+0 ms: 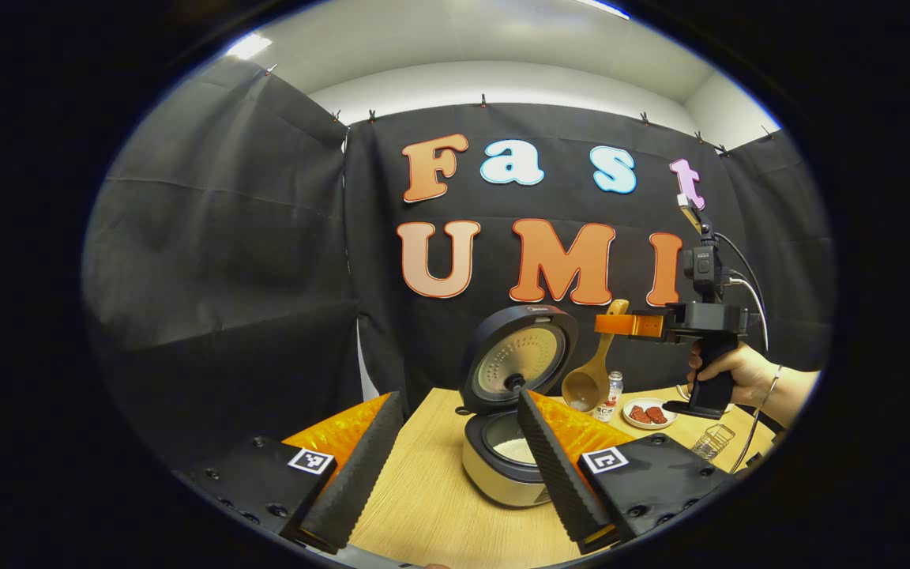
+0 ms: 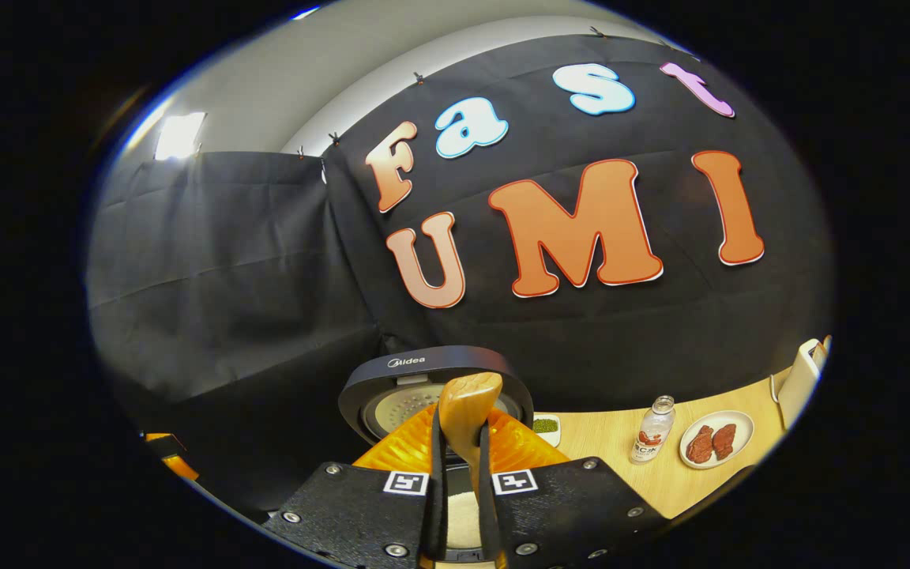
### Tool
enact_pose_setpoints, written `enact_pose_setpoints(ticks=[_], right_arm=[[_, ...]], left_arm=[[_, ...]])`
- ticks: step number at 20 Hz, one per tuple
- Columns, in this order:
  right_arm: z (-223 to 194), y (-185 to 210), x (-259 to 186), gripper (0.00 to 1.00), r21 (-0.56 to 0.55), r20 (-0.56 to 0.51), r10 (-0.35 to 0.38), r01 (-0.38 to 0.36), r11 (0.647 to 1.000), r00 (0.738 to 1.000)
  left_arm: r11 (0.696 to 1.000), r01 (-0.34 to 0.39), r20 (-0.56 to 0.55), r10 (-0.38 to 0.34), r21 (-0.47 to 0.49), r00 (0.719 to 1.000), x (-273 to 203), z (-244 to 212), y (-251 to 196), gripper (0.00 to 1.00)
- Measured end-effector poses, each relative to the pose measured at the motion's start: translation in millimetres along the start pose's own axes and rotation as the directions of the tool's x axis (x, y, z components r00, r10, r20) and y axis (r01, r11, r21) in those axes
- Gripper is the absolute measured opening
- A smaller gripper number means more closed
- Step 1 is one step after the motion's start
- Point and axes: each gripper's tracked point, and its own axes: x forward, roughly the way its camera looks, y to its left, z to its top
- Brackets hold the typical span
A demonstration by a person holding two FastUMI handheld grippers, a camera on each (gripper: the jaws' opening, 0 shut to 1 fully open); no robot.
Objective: Close the left gripper, press the button to open the rice cooker; take a wooden spoon from the chopstick holder with the right hand, scoop a spoonful of rice and pour it into the rice cooker, then put the wooden spoon back into the chopstick holder.
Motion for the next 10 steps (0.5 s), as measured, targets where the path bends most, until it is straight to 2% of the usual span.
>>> enact_pose_setpoints(ticks=[10], right_arm=[[-12, 26, -7, 0.16, -0.145, -0.009, 0.052, -0.053, 0.988, 0.999]], left_arm=[[1.000, -0.013, -0.010, 0.013, -0.007, 1.000, -5, -3, 4, 1.00]])
